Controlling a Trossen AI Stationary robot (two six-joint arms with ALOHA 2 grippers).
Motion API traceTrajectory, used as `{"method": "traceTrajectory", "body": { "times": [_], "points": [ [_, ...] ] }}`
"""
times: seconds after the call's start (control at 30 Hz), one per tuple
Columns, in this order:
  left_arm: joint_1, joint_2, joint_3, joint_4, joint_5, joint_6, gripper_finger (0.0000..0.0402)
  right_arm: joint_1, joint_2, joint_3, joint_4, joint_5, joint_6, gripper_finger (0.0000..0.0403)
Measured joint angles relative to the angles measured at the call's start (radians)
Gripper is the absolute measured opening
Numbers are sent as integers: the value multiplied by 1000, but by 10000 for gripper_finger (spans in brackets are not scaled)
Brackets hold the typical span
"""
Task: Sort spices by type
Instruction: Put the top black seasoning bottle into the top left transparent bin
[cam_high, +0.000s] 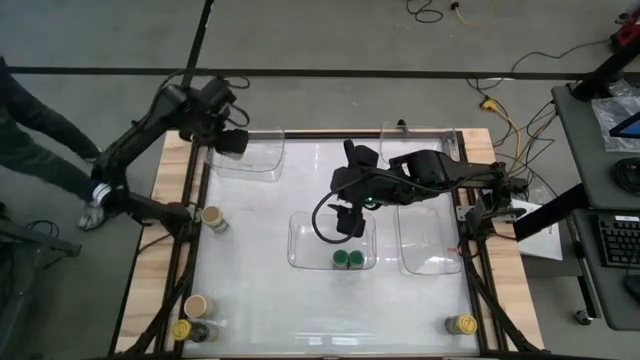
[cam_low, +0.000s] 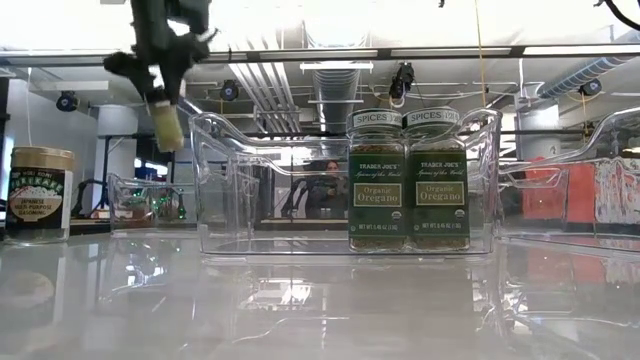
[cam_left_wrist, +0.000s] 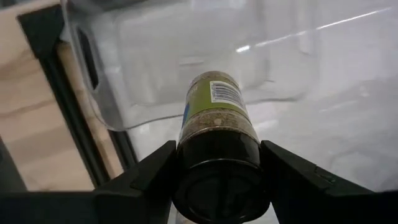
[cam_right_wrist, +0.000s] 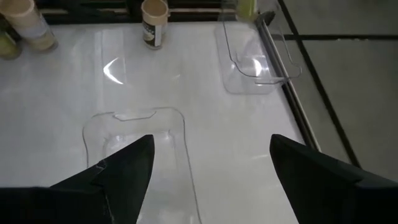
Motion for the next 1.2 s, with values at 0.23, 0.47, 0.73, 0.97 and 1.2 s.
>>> {"method": "traceTrajectory", "body": {
  "times": [0.23,0.47,0.73,0.97,1.2],
  "points": [
    [77,131,0,4,22,-25,194,-2,0,0,-4,0,-37,300],
    [94,230,0,12,112,-139,194,14,-41,0,-115,-1,-219,284],
    [98,300,0,99,98,-523,194,-53,-200,0,-135,-71,-428,275],
    [71,319,0,159,47,-808,194,-66,-354,-27,-205,-143,-424,277],
    [-1,356,0,213,35,-1076,194,-66,-456,-104,-214,-154,-390,276]
  ]
}}
